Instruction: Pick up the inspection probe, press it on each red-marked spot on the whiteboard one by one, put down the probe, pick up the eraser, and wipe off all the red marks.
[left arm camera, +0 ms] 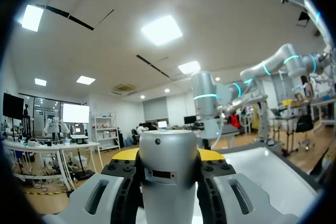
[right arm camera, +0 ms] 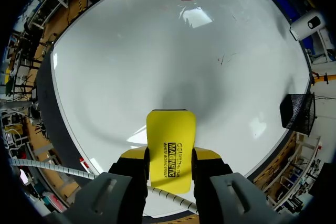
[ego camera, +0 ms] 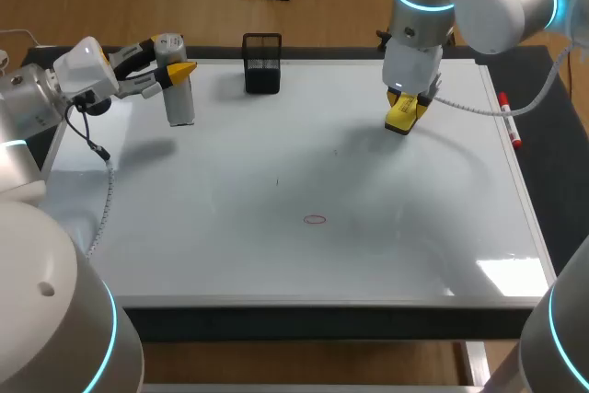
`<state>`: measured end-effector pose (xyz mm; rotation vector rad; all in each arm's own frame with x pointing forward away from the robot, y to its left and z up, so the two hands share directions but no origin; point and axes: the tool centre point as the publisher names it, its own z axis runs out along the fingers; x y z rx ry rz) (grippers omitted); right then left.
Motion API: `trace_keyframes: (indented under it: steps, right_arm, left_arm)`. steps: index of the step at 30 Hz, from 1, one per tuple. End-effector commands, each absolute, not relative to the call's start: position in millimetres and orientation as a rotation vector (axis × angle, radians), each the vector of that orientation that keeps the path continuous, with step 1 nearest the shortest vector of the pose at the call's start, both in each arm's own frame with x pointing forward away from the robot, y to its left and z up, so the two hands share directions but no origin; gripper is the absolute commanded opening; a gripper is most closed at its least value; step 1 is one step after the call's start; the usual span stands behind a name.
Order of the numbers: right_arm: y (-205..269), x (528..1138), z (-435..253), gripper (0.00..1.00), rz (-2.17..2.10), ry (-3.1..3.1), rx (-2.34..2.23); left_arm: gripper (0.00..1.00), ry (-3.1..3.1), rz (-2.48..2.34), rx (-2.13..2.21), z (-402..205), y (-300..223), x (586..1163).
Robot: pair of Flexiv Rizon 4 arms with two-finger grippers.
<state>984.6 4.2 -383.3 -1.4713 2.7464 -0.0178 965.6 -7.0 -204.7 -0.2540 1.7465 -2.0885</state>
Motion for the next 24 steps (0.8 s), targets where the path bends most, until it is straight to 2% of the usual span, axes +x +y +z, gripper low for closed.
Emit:
trace_keyframes:
  steps: [1,10,24]
  right_arm:
    - [3.2,984.4,-382.3,0.00,-0.022,2.745,-1.474]
    - [3.2,984.4,-382.3,0.00,-0.022,2.745,-1.474]
    - [3.2,984.4,-382.3,0.00,-0.022,2.745,-1.474]
  left_arm:
    - [0.00,1.746,-2.088,-0.254,-203.9,-7.0,965.4]
    - [0.00,1.747,-2.118,-0.175,-199.8,-31.5,944.6]
    - [0.00,1.708,-2.254,-0.022,-192.8,-103.8,869.2]
